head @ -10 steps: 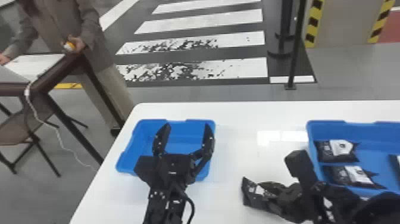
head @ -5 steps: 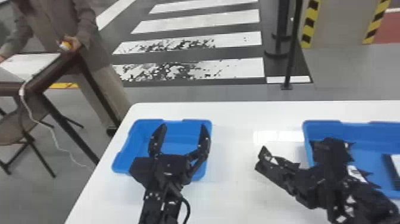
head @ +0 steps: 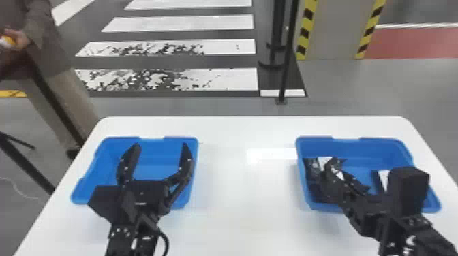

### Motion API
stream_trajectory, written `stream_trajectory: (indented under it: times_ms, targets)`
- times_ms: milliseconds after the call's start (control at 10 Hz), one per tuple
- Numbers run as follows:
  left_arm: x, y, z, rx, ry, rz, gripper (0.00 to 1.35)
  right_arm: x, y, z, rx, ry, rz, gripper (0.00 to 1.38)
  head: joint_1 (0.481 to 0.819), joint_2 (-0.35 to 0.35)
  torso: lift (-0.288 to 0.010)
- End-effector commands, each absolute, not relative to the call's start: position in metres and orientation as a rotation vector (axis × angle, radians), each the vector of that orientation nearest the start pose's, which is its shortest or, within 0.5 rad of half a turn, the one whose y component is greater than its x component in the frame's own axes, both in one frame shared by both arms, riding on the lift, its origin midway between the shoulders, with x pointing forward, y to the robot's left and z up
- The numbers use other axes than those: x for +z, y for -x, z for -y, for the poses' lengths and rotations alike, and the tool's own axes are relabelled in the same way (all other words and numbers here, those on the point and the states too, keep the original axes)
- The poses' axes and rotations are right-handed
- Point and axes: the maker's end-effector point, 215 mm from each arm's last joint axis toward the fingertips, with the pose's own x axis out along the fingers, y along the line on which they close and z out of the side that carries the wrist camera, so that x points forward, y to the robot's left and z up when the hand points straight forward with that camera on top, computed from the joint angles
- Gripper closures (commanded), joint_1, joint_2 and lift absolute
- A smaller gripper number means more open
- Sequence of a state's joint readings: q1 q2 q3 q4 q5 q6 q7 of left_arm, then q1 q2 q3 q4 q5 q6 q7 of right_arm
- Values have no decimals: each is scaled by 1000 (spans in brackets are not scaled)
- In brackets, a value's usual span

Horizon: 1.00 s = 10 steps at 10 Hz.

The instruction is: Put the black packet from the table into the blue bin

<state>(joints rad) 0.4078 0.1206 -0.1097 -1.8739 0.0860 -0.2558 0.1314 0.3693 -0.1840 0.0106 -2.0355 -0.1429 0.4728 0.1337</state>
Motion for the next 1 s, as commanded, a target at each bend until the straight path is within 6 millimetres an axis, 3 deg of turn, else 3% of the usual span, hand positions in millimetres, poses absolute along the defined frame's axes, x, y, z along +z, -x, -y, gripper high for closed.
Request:
stream_trajectory:
  times_ms: [0,200,300,400,500,600,700,900]
  targets:
    - [-319,-463,-215,-7,39,136,61,-424,-474,268,107,49,-390,1082,695,16,-110]
    - [-319,-461,-218,-3,37,136,61,-425,-485,341,-46,98,-394,1082,695,-78,-110]
    - [-319,-460,-221,1,37,139,61,-431,-492,359,-81,100,-401,1078,695,-119,-110]
    - [-318,-460,-222,3,36,142,61,-437,-504,368,-92,78,-400,973,695,-138,-110]
    - [-318,-460,-221,1,37,142,61,-455,-518,362,-43,23,-428,575,695,-160,-110]
    - [-318,-460,-221,1,37,142,61,-457,-529,353,13,18,-422,114,695,-159,-110]
    - [-318,-460,-221,2,38,142,61,-444,-529,343,43,32,-379,-2,695,-149,-110]
    - [-317,-461,-219,0,39,144,61,-368,-507,307,108,53,-108,245,695,-132,-110]
